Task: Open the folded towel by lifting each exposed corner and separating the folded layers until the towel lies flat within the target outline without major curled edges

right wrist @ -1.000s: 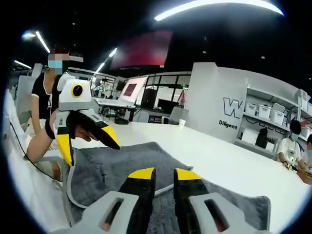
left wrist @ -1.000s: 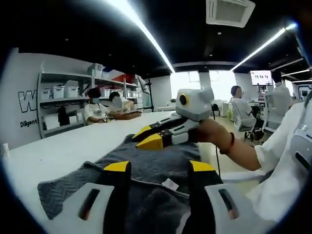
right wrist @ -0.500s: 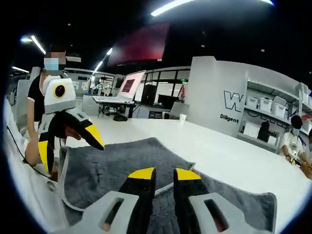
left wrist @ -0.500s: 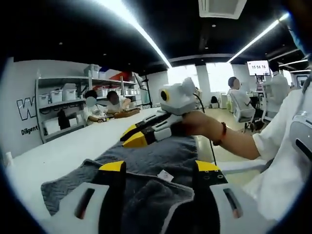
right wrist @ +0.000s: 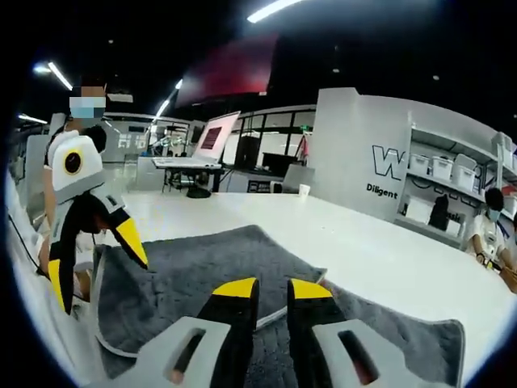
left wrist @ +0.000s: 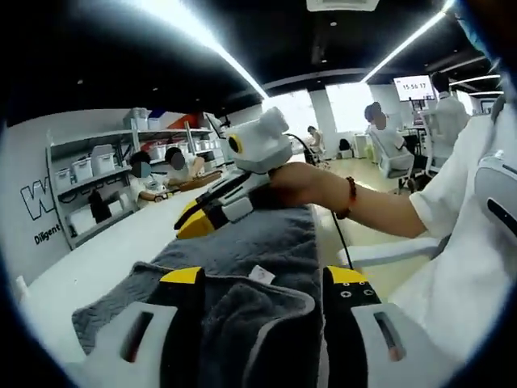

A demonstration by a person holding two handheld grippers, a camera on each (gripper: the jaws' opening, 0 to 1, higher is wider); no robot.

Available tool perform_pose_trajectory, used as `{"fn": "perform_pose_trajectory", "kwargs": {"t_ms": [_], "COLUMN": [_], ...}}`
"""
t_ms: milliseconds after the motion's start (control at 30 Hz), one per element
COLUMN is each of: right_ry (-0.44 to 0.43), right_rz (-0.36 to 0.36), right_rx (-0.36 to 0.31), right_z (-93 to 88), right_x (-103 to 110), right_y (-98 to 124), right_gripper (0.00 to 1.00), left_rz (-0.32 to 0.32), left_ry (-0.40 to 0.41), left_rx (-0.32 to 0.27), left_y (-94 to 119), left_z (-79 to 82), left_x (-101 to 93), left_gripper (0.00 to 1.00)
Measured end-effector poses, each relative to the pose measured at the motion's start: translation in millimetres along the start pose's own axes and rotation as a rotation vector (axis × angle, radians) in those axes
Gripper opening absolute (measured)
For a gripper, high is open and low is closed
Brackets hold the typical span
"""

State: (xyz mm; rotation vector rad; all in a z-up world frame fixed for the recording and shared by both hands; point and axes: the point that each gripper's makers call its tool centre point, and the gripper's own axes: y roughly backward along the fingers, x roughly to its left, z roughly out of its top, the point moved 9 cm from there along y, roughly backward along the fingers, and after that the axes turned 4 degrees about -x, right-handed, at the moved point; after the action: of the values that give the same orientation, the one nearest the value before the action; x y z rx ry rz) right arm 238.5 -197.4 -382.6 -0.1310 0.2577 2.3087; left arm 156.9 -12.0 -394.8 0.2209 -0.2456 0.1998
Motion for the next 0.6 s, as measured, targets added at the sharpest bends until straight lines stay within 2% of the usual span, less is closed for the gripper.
{"fn": "perform_pose_trajectory", "kwargs": {"t_ms": [100,233,300,600], "right_ry": [-0.011,0.000,-0.004,-0.035], "right_rz": [-0.003,0.004,-0.003,-0.009], "right_rx": [0.001,0.026,0.033,0.044], "right_z": [-0.3,-2.6,-4.8,-10.8], "right_x": [-2.0,-1.4,-2.6,-7.7], "right_y": [-2.9,-7.4,-9.3,-15.7], "right_gripper": [0.08,0.09,0.08,0.08], "left_rz": [-0.021,-0.006,-0.020,-0.015], "left_ry": [0.006,-0.022,-0.041,-0.062], "left_rx": [-0.002,0.041,0.060,0.096], "left_y": [-0.1,-0.2,-1.0,-4.2], "left_z": [-1.1,-5.6,-8.2,-12.0], "left_x": [-2.3,-2.6,-4.0,-4.3], "left_gripper": [0.59,0.59,0.60,0.57]}}
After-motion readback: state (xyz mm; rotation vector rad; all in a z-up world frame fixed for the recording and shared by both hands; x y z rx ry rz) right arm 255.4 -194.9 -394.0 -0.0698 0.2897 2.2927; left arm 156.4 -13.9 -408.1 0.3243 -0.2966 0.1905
